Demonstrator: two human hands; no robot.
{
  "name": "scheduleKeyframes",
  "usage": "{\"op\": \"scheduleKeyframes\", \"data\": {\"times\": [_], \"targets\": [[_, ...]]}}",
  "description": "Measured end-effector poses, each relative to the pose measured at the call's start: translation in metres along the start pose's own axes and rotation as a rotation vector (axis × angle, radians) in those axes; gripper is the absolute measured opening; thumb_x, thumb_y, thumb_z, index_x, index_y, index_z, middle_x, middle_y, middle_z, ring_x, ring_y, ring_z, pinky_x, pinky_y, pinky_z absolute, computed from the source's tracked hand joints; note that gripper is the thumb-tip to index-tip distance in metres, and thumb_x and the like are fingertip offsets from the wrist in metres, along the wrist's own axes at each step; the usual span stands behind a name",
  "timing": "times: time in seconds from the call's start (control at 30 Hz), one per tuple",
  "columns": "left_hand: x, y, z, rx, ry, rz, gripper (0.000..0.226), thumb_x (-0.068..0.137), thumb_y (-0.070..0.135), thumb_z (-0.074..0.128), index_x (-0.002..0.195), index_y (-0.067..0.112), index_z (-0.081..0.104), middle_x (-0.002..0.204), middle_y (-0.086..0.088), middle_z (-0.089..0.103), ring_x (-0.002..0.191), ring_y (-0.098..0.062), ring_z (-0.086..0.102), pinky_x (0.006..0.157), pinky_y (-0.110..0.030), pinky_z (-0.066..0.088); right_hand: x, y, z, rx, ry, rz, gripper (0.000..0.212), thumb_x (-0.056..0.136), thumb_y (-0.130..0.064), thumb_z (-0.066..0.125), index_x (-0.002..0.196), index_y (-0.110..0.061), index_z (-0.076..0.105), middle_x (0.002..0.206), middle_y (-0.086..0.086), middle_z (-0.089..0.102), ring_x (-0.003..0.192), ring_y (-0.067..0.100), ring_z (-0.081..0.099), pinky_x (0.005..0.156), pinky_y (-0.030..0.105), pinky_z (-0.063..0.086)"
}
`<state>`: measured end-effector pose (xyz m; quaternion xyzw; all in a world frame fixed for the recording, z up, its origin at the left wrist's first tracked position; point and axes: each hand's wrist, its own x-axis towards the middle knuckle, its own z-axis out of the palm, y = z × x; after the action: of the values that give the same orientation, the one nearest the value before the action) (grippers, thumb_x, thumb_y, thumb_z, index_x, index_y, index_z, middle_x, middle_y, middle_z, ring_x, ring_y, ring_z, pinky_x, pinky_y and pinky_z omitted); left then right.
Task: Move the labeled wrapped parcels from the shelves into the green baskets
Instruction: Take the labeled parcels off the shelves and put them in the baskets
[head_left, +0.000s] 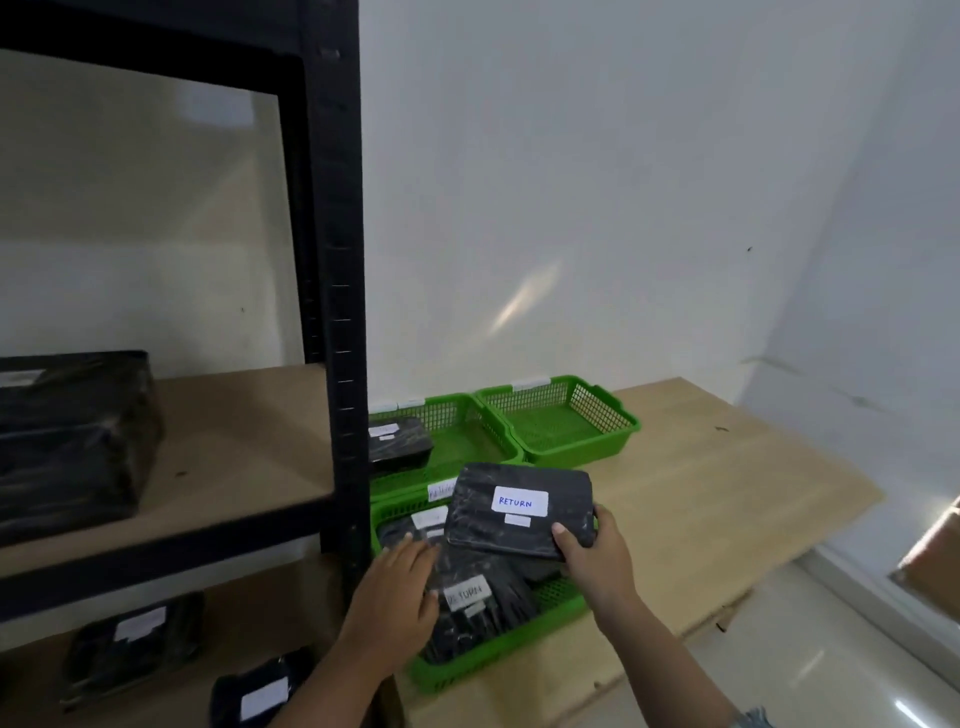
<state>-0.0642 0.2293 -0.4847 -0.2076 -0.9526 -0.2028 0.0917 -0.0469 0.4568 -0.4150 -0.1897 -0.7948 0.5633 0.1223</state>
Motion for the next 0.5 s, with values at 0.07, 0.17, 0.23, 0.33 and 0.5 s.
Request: {"op": "scheduleKeyframes", "data": {"times": [0.07, 0.17, 0.23, 0.33, 0.5], "targets": [[0.016, -0.003, 0.004, -0.009, 0.028, 0.007, 0.055, 0.089, 0.029, 0.037, 0.142, 0.016, 0.036, 0.147, 0.000, 0.036, 0.141, -0.019, 0.020, 0.110, -0.026, 0.006, 0.020, -0.006, 0.006, 0.005, 0.001, -0.001, 0.051, 0.084, -0.018, 0.068, 0.131, -0.014, 0.047, 0.117, 0.012, 0.061, 0.101, 0.029, 0.062, 0.087, 0.049, 0.054], [0.037, -0.009, 0.018, -0.012, 0.032, -0.024, 0.057, 0.089, 0.034, 0.029, 0.142, 0.016, 0.036, 0.147, -0.001, 0.036, 0.141, -0.021, 0.021, 0.109, -0.028, 0.005, 0.053, -0.009, 0.020, 0.011, -0.017, -0.002, 0.047, 0.085, -0.015, 0.067, 0.128, -0.012, 0.049, 0.113, 0.009, 0.063, 0.098, 0.026, 0.063, 0.088, 0.046, 0.053], [0.052, -0.014, 0.026, -0.008, 0.020, -0.053, 0.060, 0.089, 0.038, 0.023, 0.144, 0.018, 0.033, 0.150, 0.001, 0.032, 0.142, -0.019, 0.016, 0.112, -0.030, 0.005, 0.074, -0.010, 0.031, 0.005, -0.041, -0.002, 0.051, 0.084, -0.019, 0.067, 0.131, -0.014, 0.047, 0.117, 0.010, 0.061, 0.101, 0.028, 0.062, 0.090, 0.046, 0.052], [0.076, -0.023, 0.034, -0.007, 0.010, -0.123, 0.054, 0.092, 0.031, 0.035, 0.145, 0.021, 0.028, 0.152, 0.004, 0.026, 0.143, -0.017, 0.009, 0.115, -0.033, 0.006, 0.107, -0.009, 0.049, 0.003, -0.099, 0.015, 0.054, 0.084, -0.020, 0.068, 0.133, -0.013, 0.046, 0.120, 0.012, 0.060, 0.104, 0.028, 0.061, 0.093, 0.043, 0.051], [0.114, -0.044, 0.045, 0.042, 0.048, -0.306, 0.052, 0.083, 0.028, 0.041, 0.132, 0.013, 0.049, 0.139, -0.005, 0.047, 0.136, -0.028, 0.032, 0.108, -0.042, 0.029, 0.167, -0.006, 0.081, -0.018, -0.228, 0.026, 0.052, 0.086, -0.013, 0.066, 0.134, -0.006, 0.046, 0.122, 0.013, 0.060, 0.106, 0.027, 0.059, 0.090, 0.032, 0.046]]}}
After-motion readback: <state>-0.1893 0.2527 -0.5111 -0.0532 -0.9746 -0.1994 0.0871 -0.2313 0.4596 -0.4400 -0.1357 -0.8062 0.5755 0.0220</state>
